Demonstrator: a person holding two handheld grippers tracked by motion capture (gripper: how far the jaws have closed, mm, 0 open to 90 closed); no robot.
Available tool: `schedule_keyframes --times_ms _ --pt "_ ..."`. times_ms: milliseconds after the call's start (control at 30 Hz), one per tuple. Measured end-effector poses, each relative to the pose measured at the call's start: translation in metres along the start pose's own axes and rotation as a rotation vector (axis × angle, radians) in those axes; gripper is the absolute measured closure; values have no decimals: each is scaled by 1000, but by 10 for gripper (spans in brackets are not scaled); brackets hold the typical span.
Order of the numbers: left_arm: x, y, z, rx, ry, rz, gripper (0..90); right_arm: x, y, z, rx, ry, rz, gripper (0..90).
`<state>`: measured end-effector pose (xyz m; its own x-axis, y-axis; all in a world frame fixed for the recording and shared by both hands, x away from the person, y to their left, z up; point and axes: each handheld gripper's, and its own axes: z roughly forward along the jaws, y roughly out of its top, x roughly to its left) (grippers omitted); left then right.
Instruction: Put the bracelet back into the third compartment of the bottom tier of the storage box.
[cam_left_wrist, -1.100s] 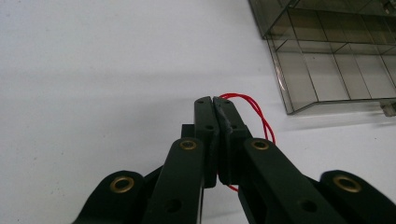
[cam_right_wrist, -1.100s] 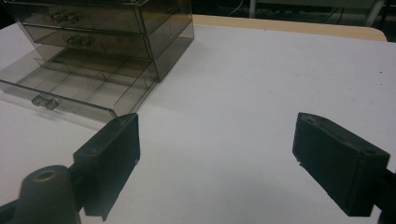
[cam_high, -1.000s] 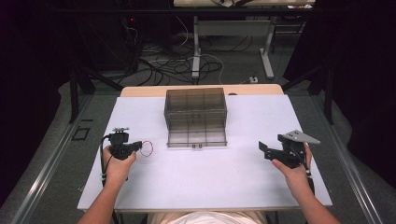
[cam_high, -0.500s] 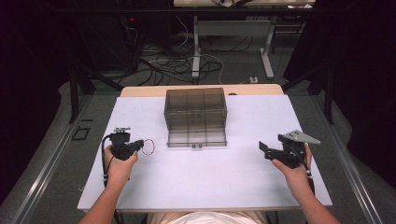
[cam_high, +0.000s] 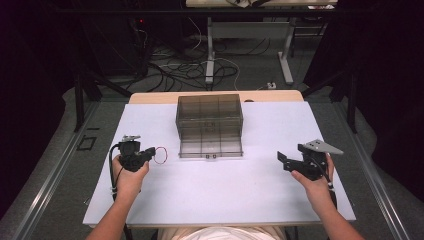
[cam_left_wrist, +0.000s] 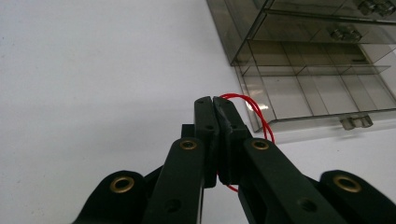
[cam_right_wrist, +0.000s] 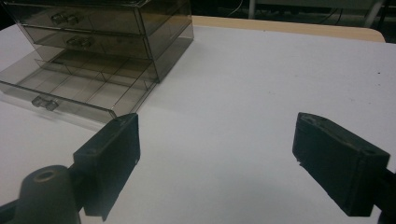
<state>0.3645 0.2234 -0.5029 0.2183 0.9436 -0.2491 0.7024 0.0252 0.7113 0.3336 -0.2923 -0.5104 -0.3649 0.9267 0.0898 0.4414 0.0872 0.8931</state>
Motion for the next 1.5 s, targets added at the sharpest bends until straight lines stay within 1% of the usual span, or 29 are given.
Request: schedule_keyframes --times_ms 33,100,167,200,233,267,300,333,433,533,567,700,733,767,800,1067,1200,1233,1267,1300,1333,1467,1500 --pt "0 1 -1 5 -11 6 893 0 0 0 -1 1 -1 145" --pt "-3 0 -2 -13 -9 1 893 0 0 0 -1 0 0 145" --pt "-5 1 -3 -19 -14 12 893 0 0 0 2 3 0 145" --pt "-7 1 -4 -14 -17 16 893 0 0 0 2 3 1 145" --pt "-8 1 -4 -26 -17 15 893 0 0 0 -1 0 1 145" --pt "-9 1 -4 -27 -20 23 893 0 0 0 -1 0 1 145" --pt "-11 1 -5 -23 -23 20 893 0 0 0 -1 -1 1 146" --pt "-12 1 -5 -33 -24 25 893 0 0 0 -2 0 0 146" --pt "-16 1 -6 -38 -33 33 893 0 0 0 -1 -1 2 146" --pt "-19 1 -8 -32 -46 40 893 0 0 -1 4 0 2 145" --pt "-21 1 -8 -39 -49 40 893 0 0 -1 3 0 1 145" --pt "-27 1 -10 -35 -65 58 893 0 0 0 4 3 -1 145" --pt "-29 0 -10 -43 -70 56 893 0 0 0 3 2 0 145" --pt "-31 1 -11 -40 -74 62 893 0 0 0 2 3 -2 145" --pt "-33 0 -11 -39 -78 60 893 0 0 0 3 2 0 145" --pt "-46 -1 -13 -44 -107 91 893 1 0 0 0 3 5 145" --pt "-51 -2 -12 -37 -118 108 893 1 0 0 1 3 6 145" --pt "-53 -3 -12 -41 -120 107 893 1 0 0 1 3 7 146" --pt "-54 -3 -12 -32 -122 111 893 1 0 0 1 3 7 145" --pt "-55 -3 -12 -37 -125 117 893 1 0 0 1 4 7 145" --pt "-56 -3 -11 -36 -125 115 893 1 0 0 0 3 6 145" --pt "-62 -3 -10 -36 -134 125 893 1 0 0 2 4 8 145" --pt "-63 -3 -10 -35 -138 127 893 1 0 0 9 6 16 145"
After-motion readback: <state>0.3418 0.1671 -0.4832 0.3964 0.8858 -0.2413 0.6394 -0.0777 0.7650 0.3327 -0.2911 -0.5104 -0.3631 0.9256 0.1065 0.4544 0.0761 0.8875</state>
